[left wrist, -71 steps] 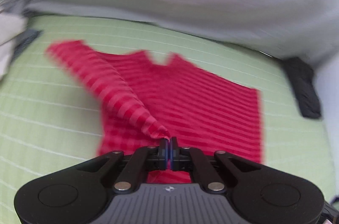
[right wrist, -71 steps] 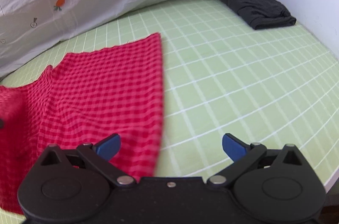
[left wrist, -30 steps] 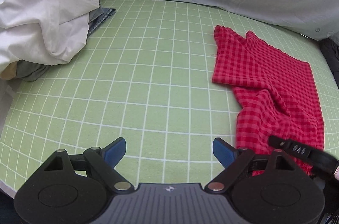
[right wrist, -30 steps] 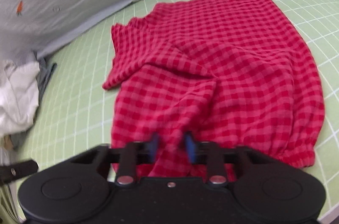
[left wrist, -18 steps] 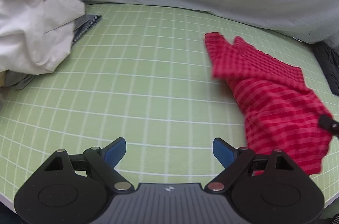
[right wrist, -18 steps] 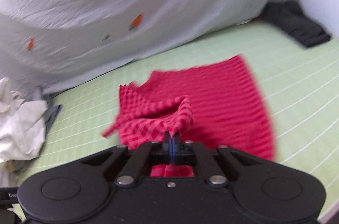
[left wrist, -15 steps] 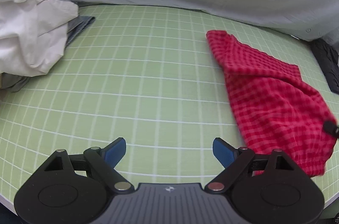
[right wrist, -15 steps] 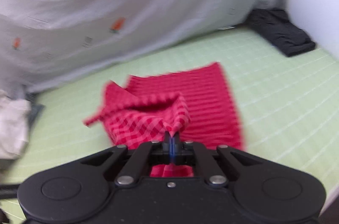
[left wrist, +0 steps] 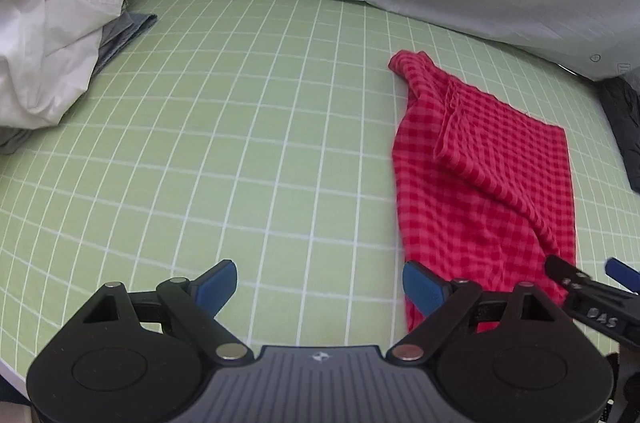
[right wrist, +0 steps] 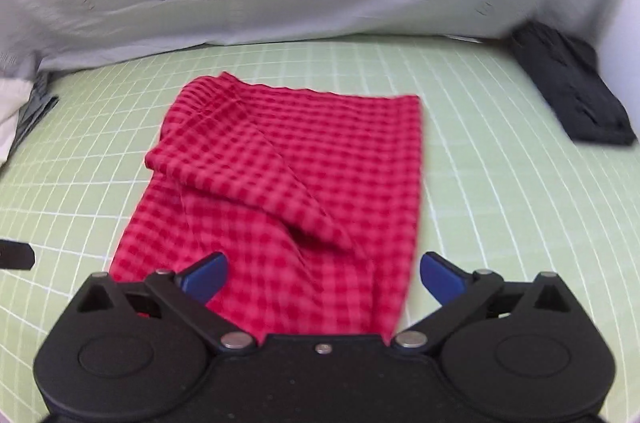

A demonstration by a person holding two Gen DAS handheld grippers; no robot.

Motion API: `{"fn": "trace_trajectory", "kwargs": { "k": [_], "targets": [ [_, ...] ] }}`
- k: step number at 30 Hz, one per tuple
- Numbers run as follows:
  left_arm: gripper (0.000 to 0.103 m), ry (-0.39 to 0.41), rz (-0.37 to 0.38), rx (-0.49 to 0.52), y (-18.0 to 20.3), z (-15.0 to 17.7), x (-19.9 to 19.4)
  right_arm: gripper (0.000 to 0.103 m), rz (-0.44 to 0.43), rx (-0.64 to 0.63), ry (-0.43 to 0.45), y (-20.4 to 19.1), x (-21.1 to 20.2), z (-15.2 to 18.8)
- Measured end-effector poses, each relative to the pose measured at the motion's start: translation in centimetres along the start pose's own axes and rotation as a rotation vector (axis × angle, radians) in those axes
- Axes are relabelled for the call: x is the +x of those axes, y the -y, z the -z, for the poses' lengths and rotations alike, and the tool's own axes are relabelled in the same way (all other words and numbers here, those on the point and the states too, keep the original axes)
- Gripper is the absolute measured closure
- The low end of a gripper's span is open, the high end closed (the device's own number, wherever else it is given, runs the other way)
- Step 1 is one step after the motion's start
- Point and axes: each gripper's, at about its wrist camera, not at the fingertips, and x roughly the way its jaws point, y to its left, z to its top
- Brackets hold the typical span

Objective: Fold clothes

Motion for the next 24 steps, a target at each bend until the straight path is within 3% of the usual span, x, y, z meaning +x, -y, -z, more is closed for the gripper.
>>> {"fn": "trace_trajectory", "kwargs": {
  "k": [6,12,14,16,18,20,21,22,24],
  "targets": [
    [0.013,-0.003,-0.002,0.013,0.8,-3.3,2.2,0.0,-0.034,-0.08,-0.037,-1.8,3.5,-1.9],
    [0.013,-0.029,-0.018,0.046,1.5,-5.2,4.5,0.001,0.006,-0.199,-0.029,-3.9,6.4,-3.6],
    [0.013,-0.048,-0.011,0.058,1.8,-5.3,5.3,0.013,0.002,-0.241,-0.028,-4.4,7.0,-3.8],
    [0.013,-0.064,-0.007,0.065,2.2,-5.4,5.9,0.043,-0.025,-0.21,-0.017,-3.9,7.2,-4.1],
    [0.013,-0.07,-0.002,0.077,2.6,-5.7,6.4,0.065,-0.065,-0.155,0.0,-3.1,7.2,-4.6],
    [0.013,-0.065,0.003,0.098,3.1,-6.1,6.7,0.077,-0.131,-0.091,0.028,-1.8,7.0,-5.4],
    [0.013,-0.063,0.003,0.108,3.4,-6.4,7.0,0.093,-0.156,-0.068,0.042,-1.1,6.8,-5.8],
    [0.013,-0.061,0.003,0.117,3.7,-6.6,7.2,0.102,-0.174,-0.049,0.057,-0.5,6.7,-6.2],
    [0.013,-0.056,0.0,0.129,4.3,-7.2,7.7,0.102,-0.188,-0.002,0.083,0.9,6.8,-7.3]
  ]
}}
